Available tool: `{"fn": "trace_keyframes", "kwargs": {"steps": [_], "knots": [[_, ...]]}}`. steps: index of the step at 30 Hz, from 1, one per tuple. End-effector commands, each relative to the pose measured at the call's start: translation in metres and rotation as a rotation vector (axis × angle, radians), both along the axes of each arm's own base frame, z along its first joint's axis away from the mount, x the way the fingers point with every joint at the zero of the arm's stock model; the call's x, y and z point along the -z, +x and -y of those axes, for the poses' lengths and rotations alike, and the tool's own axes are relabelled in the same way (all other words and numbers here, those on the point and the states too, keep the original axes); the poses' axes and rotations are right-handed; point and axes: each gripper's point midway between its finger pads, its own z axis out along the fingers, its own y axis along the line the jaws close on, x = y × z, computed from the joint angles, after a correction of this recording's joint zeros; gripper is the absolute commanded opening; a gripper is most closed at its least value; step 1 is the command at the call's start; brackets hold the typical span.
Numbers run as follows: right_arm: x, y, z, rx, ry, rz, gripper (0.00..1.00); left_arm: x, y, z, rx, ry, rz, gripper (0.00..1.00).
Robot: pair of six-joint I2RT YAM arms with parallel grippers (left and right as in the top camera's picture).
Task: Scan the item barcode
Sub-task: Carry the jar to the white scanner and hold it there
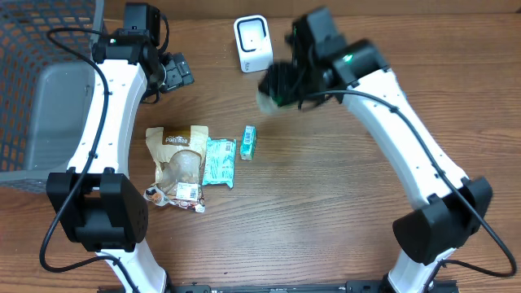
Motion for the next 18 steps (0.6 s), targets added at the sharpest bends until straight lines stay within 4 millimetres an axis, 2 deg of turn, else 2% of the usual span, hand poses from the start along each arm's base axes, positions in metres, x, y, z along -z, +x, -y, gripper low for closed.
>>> {"fn": "trace_keyframes", "kwargs": {"steps": [1, 4, 9, 16, 18], "knots": [[-0.056, 0.013, 0.004, -0.01, 0.012, 0.176, 0.23, -0.012, 0.003, 0.001, -0.007, -0.009, 0.033, 1.0], [-0.066, 0.024, -0.002, -0.007, 0.039, 0.239, 0.22, -0.012, 0.003, 0.001, -0.007, -0.009, 0.033, 1.0], [-0.061, 0.056, -0.005, 0.039, 0.022, 0.324, 0.21, -0.012, 0.003, 0.001, -0.007, -0.01, 0.033, 1.0], [-0.027, 0.109, -0.01, 0.1, -0.04, 0.411, 0.2, -0.012, 0.003, 0.001, -0.007, -0.01, 0.033, 1.0], [-0.015, 0.131, -0.017, 0.089, -0.055, 0.471, 0.2, -0.012, 0.003, 0.001, -0.007, -0.009, 0.033, 1.0]]}}
